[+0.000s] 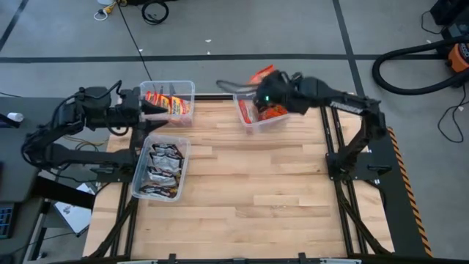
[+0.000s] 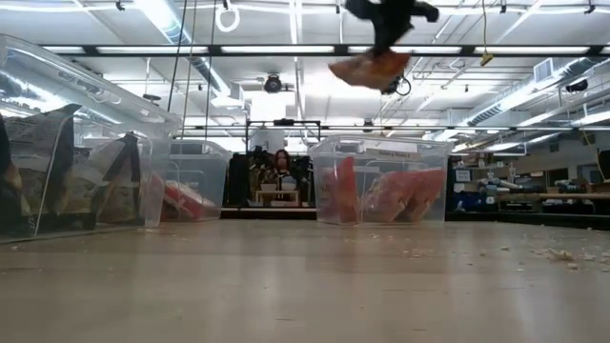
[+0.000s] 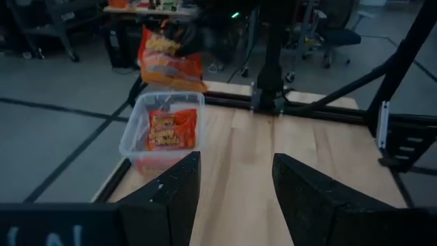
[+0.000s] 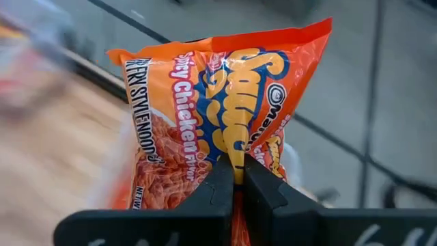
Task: Sort Maruchan noodles
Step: Put the orange noodle pack into the top right transparent bin
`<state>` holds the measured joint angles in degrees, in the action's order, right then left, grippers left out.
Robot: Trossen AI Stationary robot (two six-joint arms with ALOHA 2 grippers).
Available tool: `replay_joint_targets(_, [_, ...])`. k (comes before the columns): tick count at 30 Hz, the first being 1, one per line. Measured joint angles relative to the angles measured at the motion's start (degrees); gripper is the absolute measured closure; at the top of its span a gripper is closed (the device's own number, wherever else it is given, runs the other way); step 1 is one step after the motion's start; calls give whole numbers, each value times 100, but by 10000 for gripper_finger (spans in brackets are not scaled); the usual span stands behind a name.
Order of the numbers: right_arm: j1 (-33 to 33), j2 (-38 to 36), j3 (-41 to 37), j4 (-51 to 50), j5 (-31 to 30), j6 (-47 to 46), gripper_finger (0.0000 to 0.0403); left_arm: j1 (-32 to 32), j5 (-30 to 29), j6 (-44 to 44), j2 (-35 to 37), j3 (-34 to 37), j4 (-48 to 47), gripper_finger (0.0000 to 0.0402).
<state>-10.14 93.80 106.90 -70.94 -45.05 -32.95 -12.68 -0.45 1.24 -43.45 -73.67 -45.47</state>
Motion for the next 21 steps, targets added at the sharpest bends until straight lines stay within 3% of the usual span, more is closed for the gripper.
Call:
replay_joint_targets(6, [-814,535,-70,-712,299,-407,386,-4,-104,-401,-435,-2,304,214])
replay_joint_targets(17, [-1112,2016,-60,-857,659,-1114,383,-522,-404,-547,-1175,0,-131,214])
replay_joint_targets(21, [-1105,2389,-59,-909,788,-1440,375,-809,-404,-558,-1370,-419,-767,214])
